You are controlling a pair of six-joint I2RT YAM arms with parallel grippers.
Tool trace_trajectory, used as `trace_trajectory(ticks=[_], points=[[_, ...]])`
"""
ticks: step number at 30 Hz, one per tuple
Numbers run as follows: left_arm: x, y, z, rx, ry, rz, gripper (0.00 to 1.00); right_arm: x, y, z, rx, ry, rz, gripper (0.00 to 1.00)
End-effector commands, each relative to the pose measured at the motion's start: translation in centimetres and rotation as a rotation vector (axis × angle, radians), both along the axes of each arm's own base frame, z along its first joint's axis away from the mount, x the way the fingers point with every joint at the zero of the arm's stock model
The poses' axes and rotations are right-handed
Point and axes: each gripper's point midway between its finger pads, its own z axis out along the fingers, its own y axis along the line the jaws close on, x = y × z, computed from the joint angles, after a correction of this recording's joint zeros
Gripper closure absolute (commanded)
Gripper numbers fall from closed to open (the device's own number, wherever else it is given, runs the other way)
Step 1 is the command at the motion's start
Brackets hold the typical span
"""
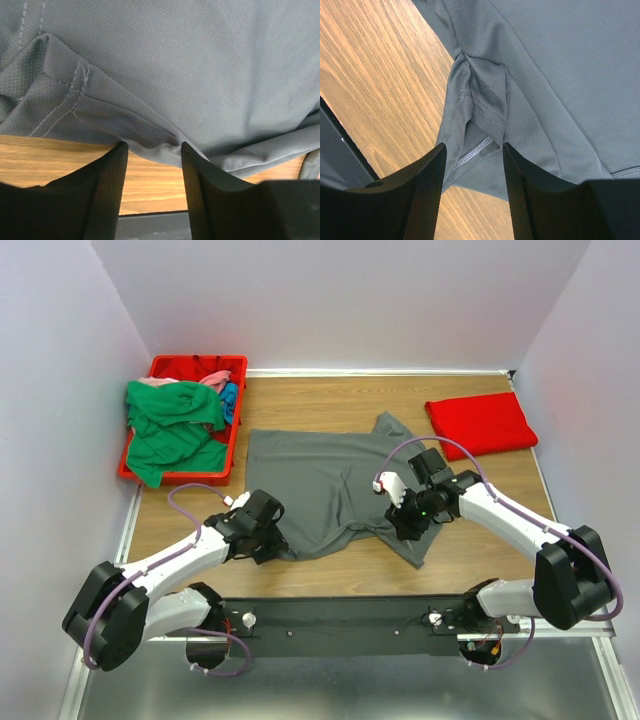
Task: Fold and stack the t-shirts
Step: Flatten the tshirt out
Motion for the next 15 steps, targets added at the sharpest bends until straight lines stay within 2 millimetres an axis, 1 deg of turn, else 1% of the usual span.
trace_trajectory(ticks=[1,5,6,7,8,10,11,12,14,15], points=[[1.2,0.3,0.7,0.028,-0.064,0.01,0.56,0.0,0.2,0.1,0.029,-0.009,0.0,0.44],[1.3,0.0,1.3,0.009,-0.086,-0.009,0.67,-0.2,0.4,0.0,0.034,0.0,0.01,0.44],[1.4,-0.1,1.5,0.0,-0.093,-0.014,0.68,-0.3,0.3,-0.1,0.035,0.004,0.014,0.44],[1.4,-0.2,1.8,-0.011,-0.103,-0.018,0.75,-0.5,0.4,-0.2,0.039,0.011,0.019,0.44],[1.5,-0.3,2.0,-0.017,-0.11,-0.022,0.78,-0.8,0.4,-0.3,0.041,0.02,0.024,0.44],[1.6,-0.6,2.6,-0.041,-0.132,-0.03,0.86,-1.4,0.3,-0.6,0.041,0.041,0.047,0.43],[1.6,-0.7,2.9,-0.052,-0.143,-0.033,0.87,-1.5,0.2,-0.6,0.036,0.043,0.052,0.43],[1.6,-0.8,3.0,-0.058,-0.15,-0.038,0.9,-1.6,0.1,-0.6,0.031,0.044,0.054,0.43],[1.7,-0.9,3.4,-0.078,-0.166,-0.039,0.91,-1.6,-0.1,-0.6,0.019,0.039,0.062,0.43],[1.7,-1.1,3.6,-0.088,-0.172,-0.044,0.94,-1.5,-0.1,-0.4,0.017,0.035,0.065,0.43]])
